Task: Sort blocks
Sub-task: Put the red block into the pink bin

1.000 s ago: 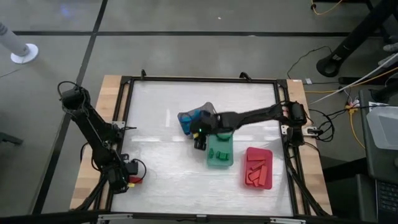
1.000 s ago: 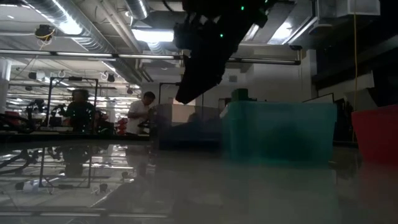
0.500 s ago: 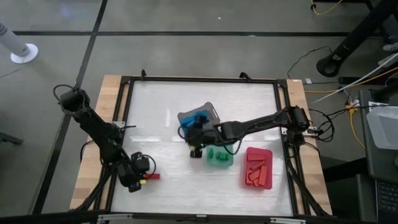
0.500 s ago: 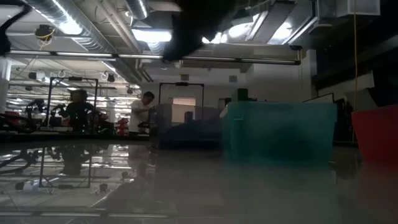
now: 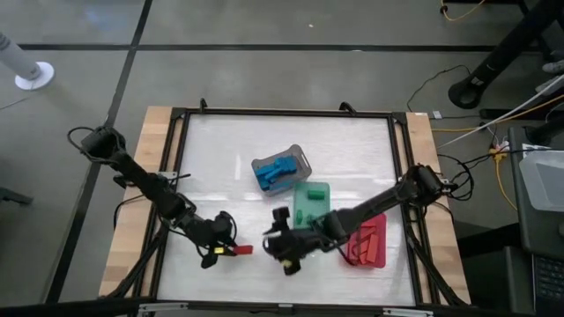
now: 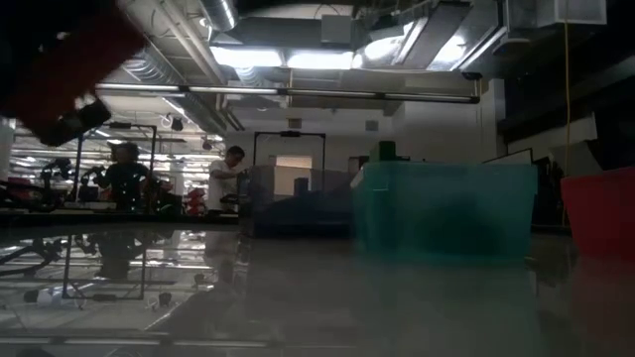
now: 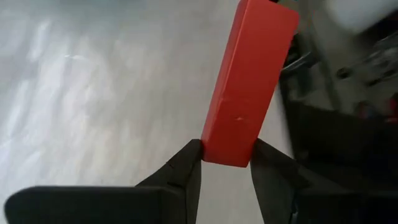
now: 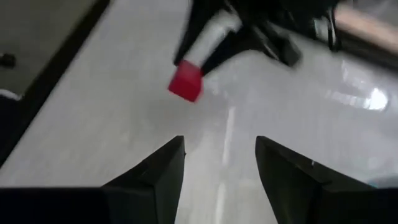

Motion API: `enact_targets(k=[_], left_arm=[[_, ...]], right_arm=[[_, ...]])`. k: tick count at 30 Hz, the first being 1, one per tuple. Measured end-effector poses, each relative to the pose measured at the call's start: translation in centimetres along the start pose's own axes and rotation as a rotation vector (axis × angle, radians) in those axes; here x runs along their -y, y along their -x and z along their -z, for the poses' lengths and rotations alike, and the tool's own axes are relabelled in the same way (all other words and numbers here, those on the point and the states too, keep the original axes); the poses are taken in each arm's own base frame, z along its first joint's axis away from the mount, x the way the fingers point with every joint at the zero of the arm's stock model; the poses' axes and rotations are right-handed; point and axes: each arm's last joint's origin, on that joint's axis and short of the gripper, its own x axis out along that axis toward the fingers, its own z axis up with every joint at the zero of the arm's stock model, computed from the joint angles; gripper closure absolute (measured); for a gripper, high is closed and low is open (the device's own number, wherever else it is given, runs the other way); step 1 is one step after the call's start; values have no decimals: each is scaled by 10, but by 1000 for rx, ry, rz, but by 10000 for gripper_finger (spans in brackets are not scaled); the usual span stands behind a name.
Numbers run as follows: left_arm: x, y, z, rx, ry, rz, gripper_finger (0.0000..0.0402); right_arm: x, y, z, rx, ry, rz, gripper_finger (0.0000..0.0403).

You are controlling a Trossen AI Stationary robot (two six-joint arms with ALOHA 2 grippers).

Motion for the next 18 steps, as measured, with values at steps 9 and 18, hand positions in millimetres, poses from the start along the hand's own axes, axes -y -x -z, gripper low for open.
enact_targets(k=[9, 18], left_arm=[[2, 0, -23, 96, 34, 181, 296], [5, 1, -32, 151, 47, 244, 296]], right_arm=[[-37, -1, -12, 151, 327, 99, 205], [-22, -14, -15, 199, 371, 90, 205]])
